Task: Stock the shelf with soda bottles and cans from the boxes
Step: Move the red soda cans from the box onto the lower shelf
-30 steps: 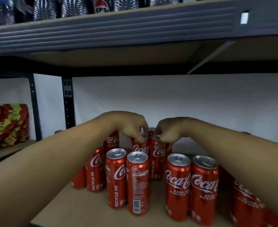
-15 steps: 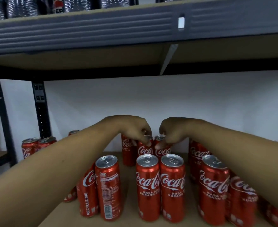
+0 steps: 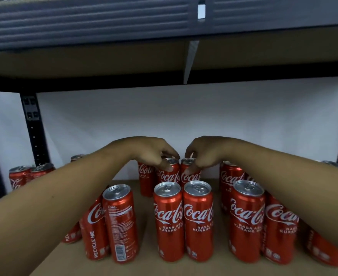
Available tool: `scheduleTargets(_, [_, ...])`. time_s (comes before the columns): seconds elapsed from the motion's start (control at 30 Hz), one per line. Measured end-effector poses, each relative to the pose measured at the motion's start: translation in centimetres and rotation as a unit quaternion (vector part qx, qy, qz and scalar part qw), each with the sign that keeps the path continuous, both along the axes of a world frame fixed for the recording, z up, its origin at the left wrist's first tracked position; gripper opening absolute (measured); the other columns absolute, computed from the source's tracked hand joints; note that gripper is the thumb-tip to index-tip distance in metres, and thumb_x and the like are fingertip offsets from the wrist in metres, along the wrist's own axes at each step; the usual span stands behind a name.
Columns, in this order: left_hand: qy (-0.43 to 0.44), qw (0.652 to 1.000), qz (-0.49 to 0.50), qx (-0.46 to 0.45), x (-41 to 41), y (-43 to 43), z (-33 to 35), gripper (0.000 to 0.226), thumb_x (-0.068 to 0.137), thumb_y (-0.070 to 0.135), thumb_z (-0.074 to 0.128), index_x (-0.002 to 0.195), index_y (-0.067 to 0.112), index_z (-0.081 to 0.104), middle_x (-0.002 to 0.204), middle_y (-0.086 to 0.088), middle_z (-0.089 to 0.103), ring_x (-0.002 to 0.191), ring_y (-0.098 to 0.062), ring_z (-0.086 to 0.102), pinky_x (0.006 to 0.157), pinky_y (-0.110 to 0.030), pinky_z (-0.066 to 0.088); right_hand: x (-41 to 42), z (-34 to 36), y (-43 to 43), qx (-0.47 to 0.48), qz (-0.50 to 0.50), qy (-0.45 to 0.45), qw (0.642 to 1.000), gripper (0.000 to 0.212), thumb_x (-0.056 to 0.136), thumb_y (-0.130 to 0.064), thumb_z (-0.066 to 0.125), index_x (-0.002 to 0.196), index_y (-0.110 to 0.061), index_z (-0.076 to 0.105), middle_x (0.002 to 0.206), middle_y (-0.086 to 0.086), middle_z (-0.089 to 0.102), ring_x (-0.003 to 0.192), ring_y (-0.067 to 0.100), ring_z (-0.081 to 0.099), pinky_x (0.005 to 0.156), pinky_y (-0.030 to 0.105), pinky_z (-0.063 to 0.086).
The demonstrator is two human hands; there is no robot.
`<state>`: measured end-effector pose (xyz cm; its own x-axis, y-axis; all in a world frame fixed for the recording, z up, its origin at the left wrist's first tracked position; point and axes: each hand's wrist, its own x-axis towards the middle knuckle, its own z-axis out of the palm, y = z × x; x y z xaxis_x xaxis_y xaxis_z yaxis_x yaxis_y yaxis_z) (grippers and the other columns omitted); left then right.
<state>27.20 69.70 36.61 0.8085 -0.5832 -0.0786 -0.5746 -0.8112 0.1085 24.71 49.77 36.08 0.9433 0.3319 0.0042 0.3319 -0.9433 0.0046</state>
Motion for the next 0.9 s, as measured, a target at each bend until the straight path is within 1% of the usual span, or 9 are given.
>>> scheduleTargets(0.1, [-0.037, 0.999, 0.000, 0.023, -1.1, 0.5, 0.3, 0.062, 0.096, 0.048, 0.064, 0.153, 0.032, 0.043, 0.153, 0.010, 0.049, 0.133, -0.016, 0.053, 0.110, -0.041, 0.045, -1.6, 0.3, -0.5, 0.012, 0.004, -0.008, 1.000, 0.074, 0.090, -0.061, 0.065, 0.150, -0.023, 0.045, 0.145, -0.002, 0.056, 0.125, 0.017, 0.058, 0.104, 0.034, 0.047])
scheduleTargets(0.17, [-0.073, 0.997, -0.015, 0.016, -2.6, 1.0, 0.8, 0.061, 0.096, 0.052, 0.061, 0.152, 0.032, 0.043, 0.151, 0.010, 0.051, 0.128, -0.012, 0.056, 0.108, -0.036, 0.047, -3.6, 0.9, -1.1, 0.017, 0.020, -0.046, 0.999, 0.069, 0.094, -0.064, 0.055, 0.150, -0.024, 0.045, 0.147, -0.005, 0.053, 0.129, 0.014, 0.054, 0.105, 0.031, 0.045])
scheduleTargets(0.3, [-0.073, 0.994, -0.054, -0.064, -6.9, 2.3, 1.4, 0.041, 0.095, 0.055, 0.061, 0.133, 0.038, 0.061, 0.125, 0.022, 0.066, 0.109, 0.004, 0.063, 0.099, -0.029, 0.053, -9.1, 1.4, -1.8, 0.070, 0.073, -0.054, 0.993, 0.061, 0.095, -0.068, 0.047, 0.140, -0.028, 0.057, 0.137, -0.014, 0.061, 0.119, 0.004, 0.058, 0.104, 0.030, 0.048])
scheduleTargets(0.43, [-0.021, 0.998, -0.051, -0.037, -10.2, 2.7, 0.3, 0.035, 0.093, 0.054, 0.066, 0.124, 0.037, 0.067, 0.114, 0.022, 0.071, 0.102, 0.005, 0.066, 0.094, -0.028, 0.055, -12.3, 0.7, -0.9, 0.028, 0.090, 0.006, 0.996, 0.082, 0.078, -0.084, 0.054, 0.142, -0.033, 0.054, 0.138, -0.017, 0.060, 0.121, 0.004, 0.059, 0.106, 0.035, 0.049])
scheduleTargets(0.5, [-0.011, 0.999, -0.042, -0.016, -10.9, 2.8, 0.0, 0.036, 0.093, 0.055, 0.065, 0.124, 0.036, 0.066, 0.114, 0.019, 0.071, 0.099, -0.002, 0.070, 0.092, -0.032, 0.057, -12.7, 0.2, -0.2, -0.005, 0.083, 0.005, 0.996, 0.087, 0.074, -0.082, 0.063, 0.144, -0.031, 0.051, 0.140, -0.013, 0.059, 0.122, 0.009, 0.059, 0.105, 0.036, 0.049])
scheduleTargets(0.6, [0.031, 0.998, -0.019, -0.053, -12.0, 2.8, 0.3, 0.043, 0.092, 0.053, 0.067, 0.130, 0.033, 0.062, 0.118, 0.013, 0.070, 0.089, -0.006, 0.074, 0.079, -0.025, 0.058, -12.9, -0.1, 0.6, -0.020, 0.071, -0.015, 0.997, 0.081, 0.077, -0.071, 0.070, 0.143, -0.027, 0.054, 0.139, -0.008, 0.060, 0.119, 0.014, 0.059, 0.102, 0.034, 0.050])
scheduleTargets(0.7, [0.053, 0.995, -0.021, -0.077, -12.8, 2.5, 0.3, 0.059, 0.086, 0.057, 0.073, 0.137, 0.033, 0.057, 0.126, 0.015, 0.066, 0.089, -0.007, 0.075, 0.084, -0.026, 0.058, -12.9, -0.3, 0.7, -0.012, 0.063, -0.029, 0.997, 0.069, 0.082, -0.062, 0.072, 0.139, -0.025, 0.059, 0.135, -0.007, 0.063, 0.113, 0.015, 0.061, 0.098, 0.034, 0.052])
scheduleTargets(0.8, [0.018, 0.999, -0.029, -0.027, -12.9, 2.3, -0.8, 0.077, 0.073, 0.067, 0.079, 0.139, 0.041, 0.051, 0.131, 0.019, 0.062, 0.100, -0.009, 0.071, 0.092, -0.034, 0.058, -12.9, -0.6, 0.7, 0.000, 0.060, -0.027, 0.998, 0.066, 0.084, -0.059, 0.072, 0.138, -0.024, 0.060, 0.133, -0.007, 0.064, 0.113, 0.016, 0.061, 0.097, 0.035, 0.052])
scheduleTargets(0.9, [-0.068, 0.997, -0.041, -0.007, -12.7, 1.9, -1.8, 0.069, 0.078, 0.054, 0.082, 0.137, 0.038, 0.050, 0.127, 0.017, 0.063, 0.100, -0.008, 0.065, 0.084, -0.028, 0.057, -12.9, -0.7, 0.7, 0.003, 0.060, -0.029, 0.998, 0.060, 0.084, -0.058, 0.073, 0.133, -0.025, 0.063, 0.126, -0.007, 0.067, 0.103, 0.013, 0.062, 0.086, 0.030, 0.052])
